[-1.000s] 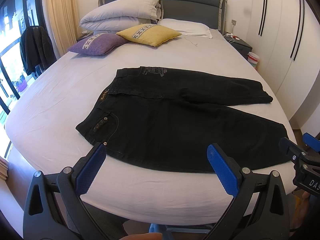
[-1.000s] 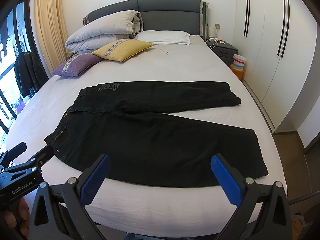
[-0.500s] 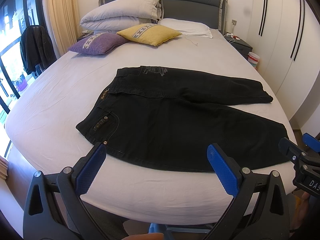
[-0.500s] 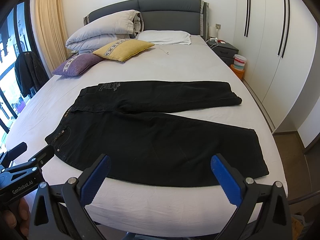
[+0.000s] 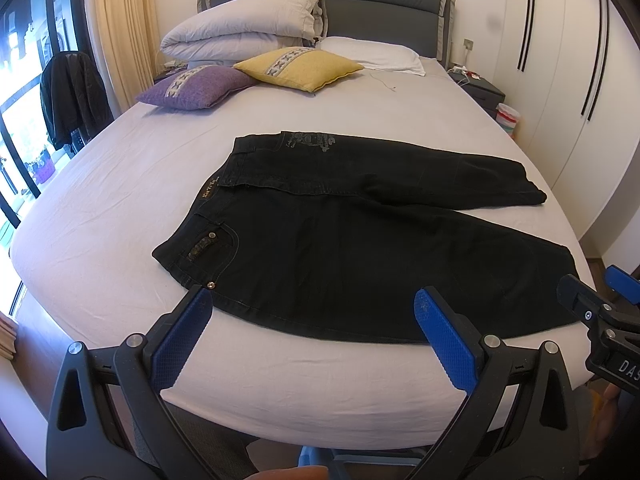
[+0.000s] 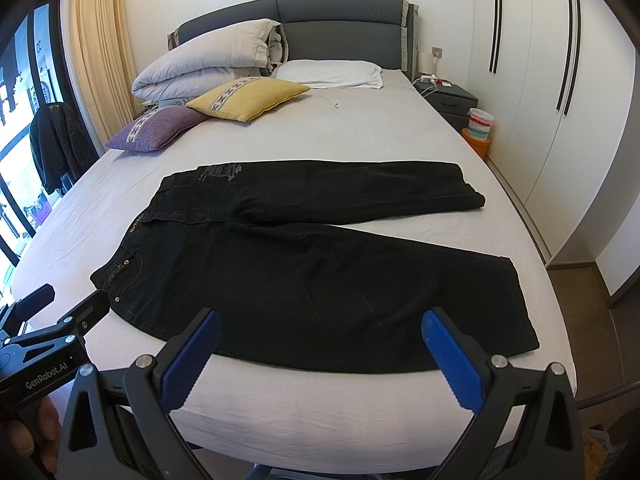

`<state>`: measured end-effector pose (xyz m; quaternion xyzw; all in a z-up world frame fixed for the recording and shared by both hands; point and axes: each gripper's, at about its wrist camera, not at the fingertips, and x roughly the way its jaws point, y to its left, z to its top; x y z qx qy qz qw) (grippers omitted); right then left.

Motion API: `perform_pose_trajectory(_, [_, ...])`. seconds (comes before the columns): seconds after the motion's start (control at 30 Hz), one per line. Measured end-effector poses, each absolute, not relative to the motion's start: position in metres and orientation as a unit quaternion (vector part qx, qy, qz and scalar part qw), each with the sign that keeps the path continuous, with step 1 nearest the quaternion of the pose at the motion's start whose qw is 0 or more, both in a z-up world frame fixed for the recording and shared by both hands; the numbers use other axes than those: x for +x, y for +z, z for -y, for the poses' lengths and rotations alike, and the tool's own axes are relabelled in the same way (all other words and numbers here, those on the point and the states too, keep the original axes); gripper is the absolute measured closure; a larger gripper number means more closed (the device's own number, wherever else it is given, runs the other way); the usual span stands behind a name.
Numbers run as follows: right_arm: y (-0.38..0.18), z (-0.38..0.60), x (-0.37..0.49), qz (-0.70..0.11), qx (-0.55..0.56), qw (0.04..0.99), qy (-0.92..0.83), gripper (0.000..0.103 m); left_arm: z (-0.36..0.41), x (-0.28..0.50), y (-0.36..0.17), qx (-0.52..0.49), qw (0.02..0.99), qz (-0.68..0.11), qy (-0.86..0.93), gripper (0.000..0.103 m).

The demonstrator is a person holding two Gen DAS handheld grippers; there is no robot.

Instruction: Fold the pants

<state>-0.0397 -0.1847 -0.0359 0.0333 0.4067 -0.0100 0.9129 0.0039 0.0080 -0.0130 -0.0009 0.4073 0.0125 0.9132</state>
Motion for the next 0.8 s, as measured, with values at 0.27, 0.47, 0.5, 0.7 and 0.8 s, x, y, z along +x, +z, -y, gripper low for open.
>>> perform_pose_trajectory(0.27, [-0.0359, 0.1842, -0.0398, -0.407, 0.033, 0.913, -0.01, 0.0, -0.0078, 0.0042, -0.0133, -0.001, 0.913, -0.408, 0.012, 0.0])
perform_pose_trajectory(0.47, [-0.0359, 0.1843, -0.0399, -0.407, 0.033, 0.913, -0.009, 0.0, -0.0075, 0.0045, -0.0129, -0.001, 0.913, -0.408, 0.012, 0.0])
perform_pose_trajectory(0.5, [-0.0358, 0.1843, -0.0399, -0.407, 0.033, 0.913, -0.009, 0.0, -0.0074, 0.0044, -0.0128, -0.001, 0.913, -0.408, 0.013, 0.0])
perform_pose_trajectory(0.7, [-0.036, 0.1839, -0.0397, -0.407, 0.034, 0.913, -0.009, 0.0, -0.008, 0.004, -0.0138, 0.0, 0.913, -0.408, 0.013, 0.0])
perform_pose_trajectory(0.8, [-0.0361, 0.1837, -0.0396, -0.407, 0.033, 0.913, -0.009, 0.0, -0.008, 0.0042, -0.0137, -0.001, 0.913, -0.408, 0.013, 0.0])
